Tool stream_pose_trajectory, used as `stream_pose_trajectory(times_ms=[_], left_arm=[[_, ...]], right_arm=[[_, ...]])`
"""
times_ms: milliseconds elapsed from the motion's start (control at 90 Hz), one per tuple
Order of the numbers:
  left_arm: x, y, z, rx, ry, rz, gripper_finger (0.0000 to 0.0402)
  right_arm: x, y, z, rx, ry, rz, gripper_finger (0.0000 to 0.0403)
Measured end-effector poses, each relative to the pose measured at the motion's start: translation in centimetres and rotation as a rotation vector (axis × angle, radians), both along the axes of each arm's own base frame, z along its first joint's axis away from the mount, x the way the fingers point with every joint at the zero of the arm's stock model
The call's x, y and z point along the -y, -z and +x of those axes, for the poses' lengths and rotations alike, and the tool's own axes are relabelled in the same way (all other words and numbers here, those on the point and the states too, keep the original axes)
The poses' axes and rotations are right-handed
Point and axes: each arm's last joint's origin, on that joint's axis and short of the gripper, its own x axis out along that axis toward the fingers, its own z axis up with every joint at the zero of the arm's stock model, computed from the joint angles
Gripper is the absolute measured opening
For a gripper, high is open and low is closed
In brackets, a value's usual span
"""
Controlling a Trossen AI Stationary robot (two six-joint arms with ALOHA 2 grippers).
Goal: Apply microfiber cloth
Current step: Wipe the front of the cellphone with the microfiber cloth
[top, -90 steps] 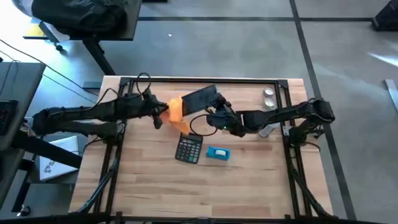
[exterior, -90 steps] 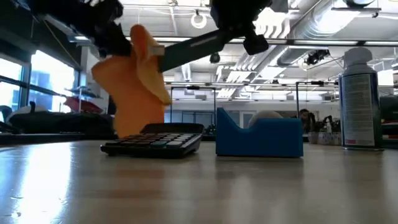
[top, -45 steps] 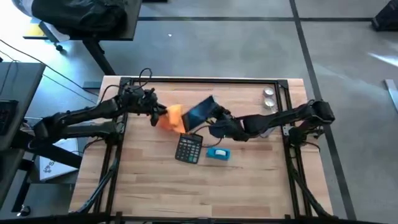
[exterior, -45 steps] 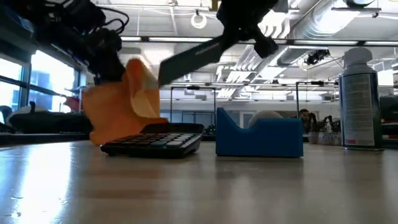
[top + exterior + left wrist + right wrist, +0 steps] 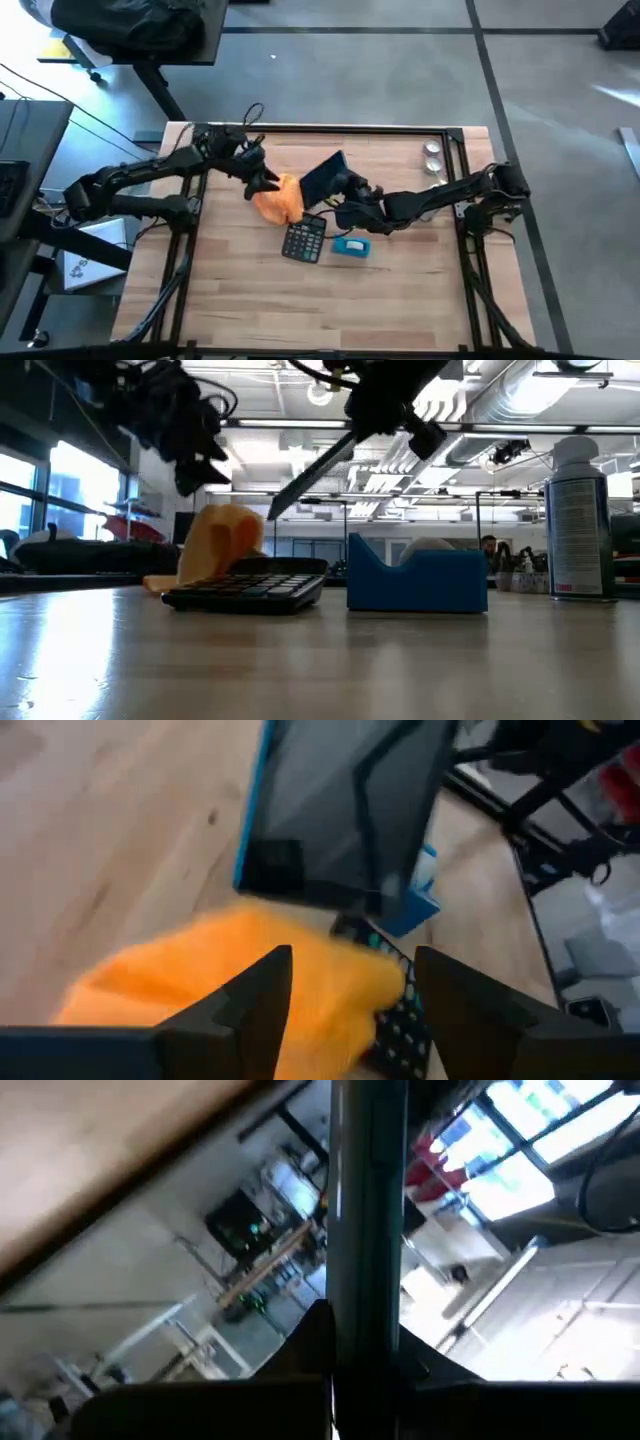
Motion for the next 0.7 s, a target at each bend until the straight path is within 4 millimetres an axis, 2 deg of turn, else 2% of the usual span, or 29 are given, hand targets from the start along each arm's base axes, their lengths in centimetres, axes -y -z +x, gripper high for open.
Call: stream_pose_trajectory(times_ms=[89,222,356,511,700], left_arm=[[-0.1,-1.5,-0.7,-0.095,-0.039,0.053,0.0198],[0.0,-2.4,-0.5,-0.031,-0.037,0.066,0.02],[0.3,-2.7,0.2,0.023,0.018,0.091,0.02],[0.5,-2.6,0.6,0.103,0.182,0.059,0.02],[0.7,-1.2,2.0,0.174,0.418,-0.154,0.02]], right_arm=[[0.1,-0.9,-0.3,0.048,0.007,0.007,0.0],[-0.1,-2.4,0.0,0.195,0.054,-0.017,0.0],[-1.4,-3.0,0.1,0.204,-0.01,-0.019,0.0],[-3.8,-3.0,-0.1,0.165,-0.145,0.007,0.0],[-6.3,-3.1,-0.4,0.15,-0.313,0.05,0.0]])
